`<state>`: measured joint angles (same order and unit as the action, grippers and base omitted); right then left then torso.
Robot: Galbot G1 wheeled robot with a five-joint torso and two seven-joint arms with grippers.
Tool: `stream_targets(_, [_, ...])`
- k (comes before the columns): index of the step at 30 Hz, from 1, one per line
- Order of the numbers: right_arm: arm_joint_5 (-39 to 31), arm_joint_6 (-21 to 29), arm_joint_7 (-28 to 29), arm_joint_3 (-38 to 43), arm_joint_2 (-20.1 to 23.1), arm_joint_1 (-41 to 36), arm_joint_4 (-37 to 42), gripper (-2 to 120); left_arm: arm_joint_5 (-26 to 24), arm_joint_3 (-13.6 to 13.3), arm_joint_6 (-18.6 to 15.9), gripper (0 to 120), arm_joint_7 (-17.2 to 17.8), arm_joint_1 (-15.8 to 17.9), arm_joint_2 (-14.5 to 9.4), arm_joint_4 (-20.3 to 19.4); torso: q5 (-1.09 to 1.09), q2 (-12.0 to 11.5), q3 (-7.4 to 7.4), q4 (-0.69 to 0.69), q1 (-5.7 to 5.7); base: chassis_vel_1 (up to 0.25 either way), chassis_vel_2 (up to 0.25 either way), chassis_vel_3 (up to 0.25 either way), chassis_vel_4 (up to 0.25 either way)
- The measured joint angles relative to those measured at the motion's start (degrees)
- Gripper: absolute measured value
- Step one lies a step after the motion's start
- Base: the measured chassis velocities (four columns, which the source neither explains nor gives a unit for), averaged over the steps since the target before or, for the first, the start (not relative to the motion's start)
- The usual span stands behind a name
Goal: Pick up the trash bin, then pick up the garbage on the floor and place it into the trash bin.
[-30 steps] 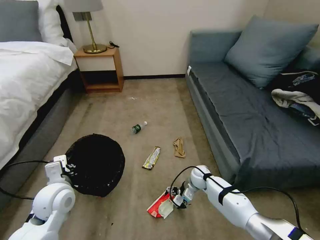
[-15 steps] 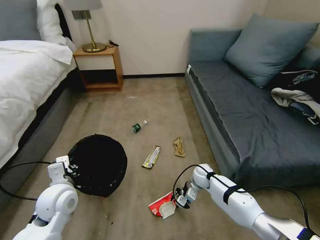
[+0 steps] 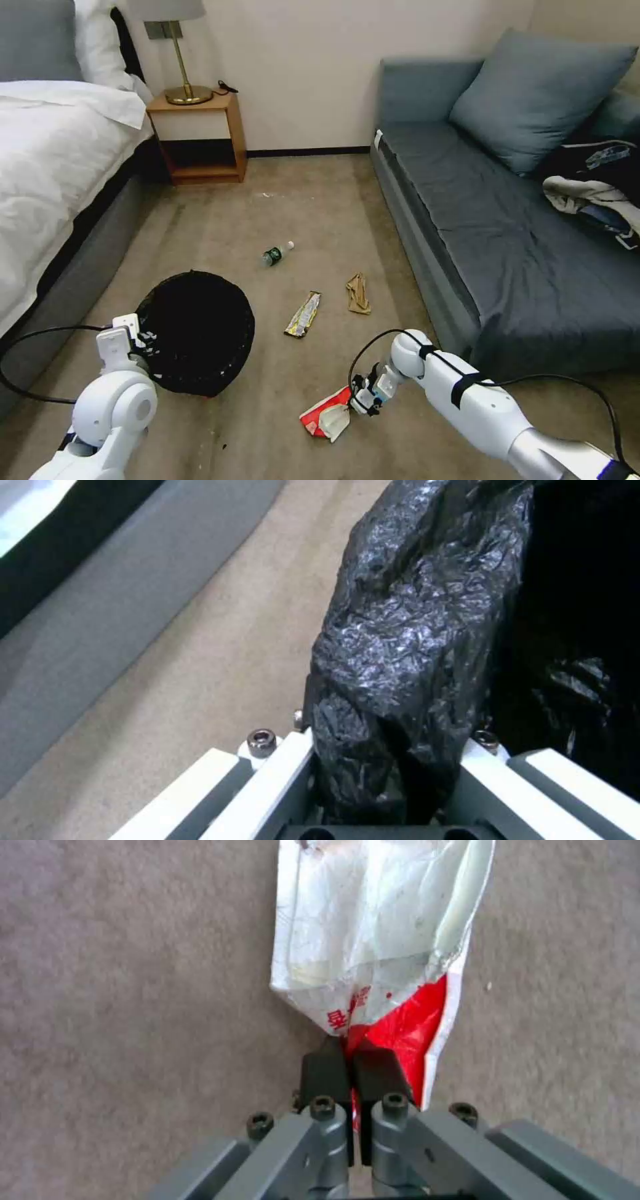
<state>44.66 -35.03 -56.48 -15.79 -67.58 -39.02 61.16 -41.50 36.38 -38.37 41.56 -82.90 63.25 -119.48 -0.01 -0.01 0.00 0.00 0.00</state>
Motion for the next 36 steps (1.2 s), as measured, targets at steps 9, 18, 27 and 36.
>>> stream_targets(9, [-5.1, 1.3, -0.2, 3.8, 1.2, -0.3, 0.1, 0, -0.1, -0.7, 0.0, 1, 0.1, 0.5, 0.0, 0.3, 0.01, 0.0, 0.00, 0.01, 0.00, 0.000, 0.000, 0.000, 0.000])
stream_targets(18, [-15.8, 6.3, 0.0, 12.4, 6.3, -1.9, 3.3, 0, -0.4, -1.3, 0.0, 1, 0.3, 0.7, -0.5, 0.3, 0.02, 0.0, 0.00, 0.01, 0.00, 0.000, 0.000, 0.000, 0.000])
stream_targets(27, [-28.7, 15.1, 7.0, 19.9, 12.4, -7.5, 8.2, 0, -0.6, -1.9, -0.1, 1, 0.3, 1.0, -1.0, 0.3, 0.02, 0.0, 0.00, -0.01, 0.00, 0.000, 0.000, 0.000, 0.000])
stream_targets(36, [-51.8, 24.4, 16.4, 20.9, 16.2, -13.5, 15.9, 0, -0.7, -2.3, -0.1, 1, 0.4, 1.1, -1.2, 0.4, 0.01, 0.0, -0.01, 0.00, 0.00, 0.000, 0.000, 0.000, 0.000])
